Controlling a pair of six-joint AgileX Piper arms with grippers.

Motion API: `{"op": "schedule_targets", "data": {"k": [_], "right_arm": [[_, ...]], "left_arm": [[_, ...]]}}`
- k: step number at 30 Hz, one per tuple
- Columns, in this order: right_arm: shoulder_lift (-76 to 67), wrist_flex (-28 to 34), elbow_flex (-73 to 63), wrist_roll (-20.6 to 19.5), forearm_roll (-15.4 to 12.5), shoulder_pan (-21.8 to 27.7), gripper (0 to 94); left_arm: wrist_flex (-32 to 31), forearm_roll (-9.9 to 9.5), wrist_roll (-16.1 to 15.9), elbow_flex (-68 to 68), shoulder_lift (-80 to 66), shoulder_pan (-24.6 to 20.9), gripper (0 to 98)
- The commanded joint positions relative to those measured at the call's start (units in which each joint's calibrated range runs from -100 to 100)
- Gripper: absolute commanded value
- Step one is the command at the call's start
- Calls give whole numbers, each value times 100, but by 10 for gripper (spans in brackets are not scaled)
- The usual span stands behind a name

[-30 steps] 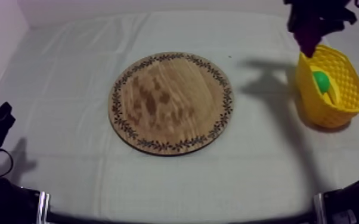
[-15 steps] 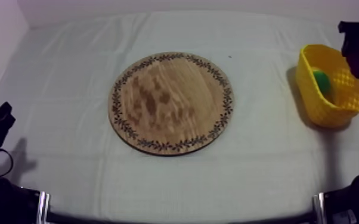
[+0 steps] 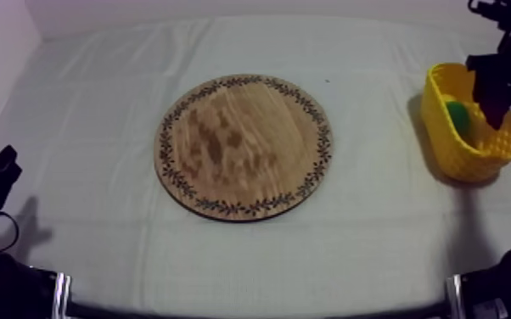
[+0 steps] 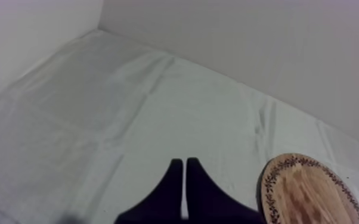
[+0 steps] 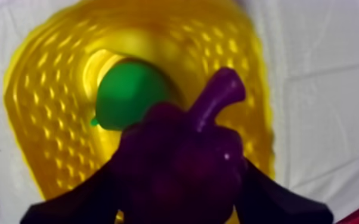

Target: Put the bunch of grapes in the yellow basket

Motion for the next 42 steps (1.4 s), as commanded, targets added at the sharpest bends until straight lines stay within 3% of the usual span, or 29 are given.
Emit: {"op": "schedule_targets", "data": {"k": [1, 10, 13, 23, 29, 42], "right_arm": [[202, -42, 22, 8, 19, -40, 541], [498, -94, 44, 88, -10, -200, 715], [368, -96, 13, 142, -46, -168, 726], [-860, -498, 296, 357, -325, 91, 500], [-1985, -1047, 1088, 493, -350, 148, 340], [-4744, -2605, 3694, 635, -521, 4, 123]], "left_arm": [[0, 1, -1, -4, 2, 2, 0], [0, 1, -1, -4, 2, 2, 0], [0, 1, -1, -4, 2, 2, 0], [0, 1, -1, -4, 2, 2, 0], [0, 1, -1, -4, 2, 2, 0], [0, 1, -1, -4, 2, 2, 0]]}}
